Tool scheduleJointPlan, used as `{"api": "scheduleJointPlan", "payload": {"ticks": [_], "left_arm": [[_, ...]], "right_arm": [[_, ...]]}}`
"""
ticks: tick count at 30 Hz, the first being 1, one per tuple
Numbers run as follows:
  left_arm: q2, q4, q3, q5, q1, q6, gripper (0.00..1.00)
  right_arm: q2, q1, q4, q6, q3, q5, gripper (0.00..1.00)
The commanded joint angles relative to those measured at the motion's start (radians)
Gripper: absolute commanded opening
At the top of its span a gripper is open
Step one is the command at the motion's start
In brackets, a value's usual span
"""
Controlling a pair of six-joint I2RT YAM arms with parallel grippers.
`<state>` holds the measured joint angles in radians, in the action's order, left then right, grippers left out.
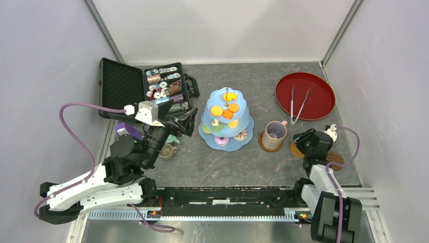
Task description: Serve the afternoon tea
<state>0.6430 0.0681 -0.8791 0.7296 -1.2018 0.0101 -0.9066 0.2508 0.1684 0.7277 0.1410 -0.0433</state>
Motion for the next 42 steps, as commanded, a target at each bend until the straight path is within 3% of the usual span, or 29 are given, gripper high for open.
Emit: {"api": "scheduleJointPlan", "payload": {"ticks": [1, 14, 21, 25, 34, 38, 42], "left_arm": [[-0.001, 0.059, 0.011, 0.02, -0.012, 0.059, 1.0], [0.021, 0.061, 0.008, 0.028, -0.012, 0.068, 1.0], [0.027, 0.061, 0.006, 0.028, -0.012, 0.065, 1.0], [0.028, 0.061, 0.006, 0.026, -0.013, 0.066, 1.0], [0.014, 0.053, 0.002, 0.01, -0.012, 0.055, 1.0], [0.006, 0.041, -0.007, 0.006, -0.012, 0.047, 1.0], [-0.008, 0.038, -0.015, 0.008, -0.012, 0.044, 1.0]], "right_arm": [[-0.056, -0.004, 0.019, 0.045, -0.05, -0.078, 0.47], [-0.201, -0.003, 0.22, 0.068, -0.035, -0.112, 0.5], [-0.221, -0.004, 0.246, 0.044, -0.017, -0.143, 0.5], [-0.129, -0.003, 0.163, -0.001, 0.02, -0.158, 0.54], [0.208, -0.004, -0.366, -0.318, 0.265, -0.033, 0.75], [0.311, -0.007, -0.436, -0.425, 0.355, -0.202, 0.83], [0.383, -0.062, -0.387, -0.406, 0.426, -0.412, 0.9]]}}
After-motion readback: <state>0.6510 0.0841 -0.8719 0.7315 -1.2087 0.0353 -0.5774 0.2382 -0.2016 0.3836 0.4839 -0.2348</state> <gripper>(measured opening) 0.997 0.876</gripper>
